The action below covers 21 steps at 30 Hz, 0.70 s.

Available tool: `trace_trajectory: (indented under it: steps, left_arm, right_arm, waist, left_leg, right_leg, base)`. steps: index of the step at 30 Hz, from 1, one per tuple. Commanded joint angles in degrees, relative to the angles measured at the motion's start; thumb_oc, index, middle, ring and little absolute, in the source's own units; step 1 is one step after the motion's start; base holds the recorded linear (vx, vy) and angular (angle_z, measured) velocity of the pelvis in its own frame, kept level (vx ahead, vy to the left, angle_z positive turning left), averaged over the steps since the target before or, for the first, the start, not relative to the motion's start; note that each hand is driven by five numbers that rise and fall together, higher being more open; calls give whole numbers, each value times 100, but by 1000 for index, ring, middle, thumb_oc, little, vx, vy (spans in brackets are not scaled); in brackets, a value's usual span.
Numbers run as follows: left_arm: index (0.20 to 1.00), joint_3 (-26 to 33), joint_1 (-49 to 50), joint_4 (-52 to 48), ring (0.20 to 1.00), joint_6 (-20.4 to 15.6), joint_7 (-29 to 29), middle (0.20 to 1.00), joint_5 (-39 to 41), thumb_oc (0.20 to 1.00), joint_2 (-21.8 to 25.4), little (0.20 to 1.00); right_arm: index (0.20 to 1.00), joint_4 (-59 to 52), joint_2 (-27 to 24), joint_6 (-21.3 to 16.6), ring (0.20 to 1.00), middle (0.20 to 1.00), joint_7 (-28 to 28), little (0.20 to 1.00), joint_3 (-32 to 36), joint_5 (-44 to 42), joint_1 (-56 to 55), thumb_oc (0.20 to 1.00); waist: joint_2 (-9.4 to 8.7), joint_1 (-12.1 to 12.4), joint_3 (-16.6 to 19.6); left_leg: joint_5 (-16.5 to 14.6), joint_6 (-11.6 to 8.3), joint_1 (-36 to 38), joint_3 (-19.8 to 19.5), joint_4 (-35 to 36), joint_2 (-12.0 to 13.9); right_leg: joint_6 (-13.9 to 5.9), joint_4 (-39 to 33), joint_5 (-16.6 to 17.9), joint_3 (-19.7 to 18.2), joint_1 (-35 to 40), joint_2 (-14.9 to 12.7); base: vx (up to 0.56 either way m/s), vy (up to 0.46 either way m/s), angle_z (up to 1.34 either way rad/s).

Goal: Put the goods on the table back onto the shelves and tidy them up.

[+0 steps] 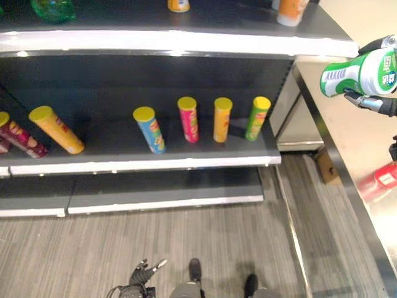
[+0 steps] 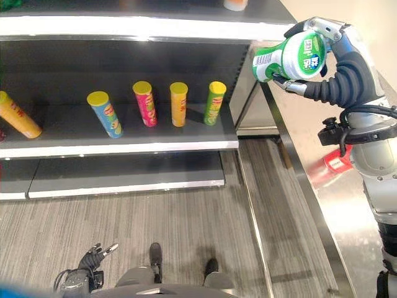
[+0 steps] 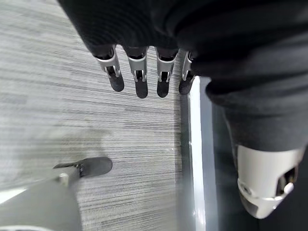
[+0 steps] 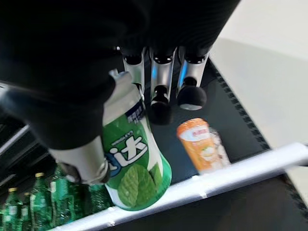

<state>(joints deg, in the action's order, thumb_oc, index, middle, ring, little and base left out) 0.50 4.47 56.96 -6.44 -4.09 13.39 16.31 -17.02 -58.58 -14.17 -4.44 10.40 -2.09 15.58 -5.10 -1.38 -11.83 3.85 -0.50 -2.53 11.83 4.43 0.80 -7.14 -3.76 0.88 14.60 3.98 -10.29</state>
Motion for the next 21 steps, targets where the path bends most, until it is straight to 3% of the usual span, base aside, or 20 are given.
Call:
trace_trajectory:
  steps: [1,3,4,5,6,8,11,12,13,16,21]
  left_arm:
    - [1000,71,48,-15,1000,-169,-68,1000,-58,1000,360,1000]
    - [1000,57,69,-31,1000,-152,-33,1000,-118,1000,403,1000]
    - [1000,37,96,-39,1000,-134,8,1000,-209,1000,445,1000]
    - [1000,33,94,-41,1000,-132,8,1000,-211,1000,446,1000]
    - [1000,22,92,-17,1000,-131,18,1000,-222,1000,470,1000]
    - [1000,-13,36,8,1000,-126,64,1000,-300,1000,509,1000]
    - [1000,-31,-53,8,1000,-165,117,1000,-235,1000,531,1000]
    - [1000,-75,-128,-10,1000,-184,121,1000,-212,1000,541,1000]
    - [1000,-72,-131,-8,1000,-183,122,1000,-210,1000,540,1000]
    - [1000,-122,-277,26,1000,-180,116,1000,-187,1000,495,1000]
    - [1000,-163,-322,50,1000,-206,120,1000,-297,1000,426,1000]
  right_arm:
    - [200,-229,-92,-51,200,200,-157,200,52,251,169,200]
    - [200,-278,-67,-33,200,200,-152,200,197,319,-13,200]
    - [200,-336,-55,-5,200,200,-124,200,331,377,-168,200]
    - [200,-348,-52,-2,200,200,-121,200,348,378,-185,200]
    - [200,-359,-69,-6,200,200,-124,200,337,413,-191,200]
    - [200,-355,-65,-26,200,200,-101,200,326,414,-234,200]
    - [200,-346,-126,-37,200,200,-31,200,391,300,-259,200]
    - [200,-340,-146,-68,200,200,-29,200,367,196,-188,200]
    - [200,-333,-149,-70,200,200,-28,200,359,193,-176,200]
    - [200,-307,-180,-109,200,200,-77,200,303,123,-81,200]
    - [200,-371,-451,-131,200,200,-121,200,754,191,-443,200]
  waist:
    - [-32,205,180]
    - [-4,193,122]
    - [22,117,31]
    - [16,127,22]
    - [75,40,-112]
    - [123,-34,-157]
    - [78,-105,-144]
    - [33,-188,-193]
    - [44,-189,-193]
    - [-32,-359,-293]
    - [-174,-468,-190]
  left_leg:
    - [-534,-351,53,-376,-172,374]
    - [-562,-266,164,-435,-106,251]
    - [-602,-160,308,-548,-37,107]
    - [-602,-148,312,-544,-38,93]
    - [-630,-54,412,-637,-11,60]
    - [-678,-37,456,-715,12,100]
    - [-734,-74,501,-760,36,93]
    - [-780,-83,563,-845,48,77]
    - [-795,-86,568,-844,46,90]
    - [-954,-100,811,-1036,51,17]
    - [-1116,-199,984,-1173,21,21]
  right_leg:
    - [-606,688,-29,-208,-234,-852]
    - [-579,1100,79,-294,-338,-937]
    - [-525,1557,480,-463,-471,-1021]
    - [-538,1585,479,-481,-485,-1036]
    - [-458,2088,699,-828,-784,-966]
    - [-413,2169,487,-1057,-949,-712]
    - [-438,1457,112,-1148,-1028,-363]
    - [-477,928,134,-1256,-1207,-116]
    - [-476,902,141,-1251,-1190,-103]
    - [-627,175,504,-1397,-1599,294]
    - [-487,157,534,-1448,-1374,311]
  base:
    - [92,209,-28]
    - [95,222,-9]
    - [77,203,8]
    - [65,256,26]
    - [11,159,27]
    - [59,120,25]
    - [147,-3,7]
    - [151,-40,-1]
    - [185,-21,7]
    - [216,-23,36]
    - [149,-80,56]
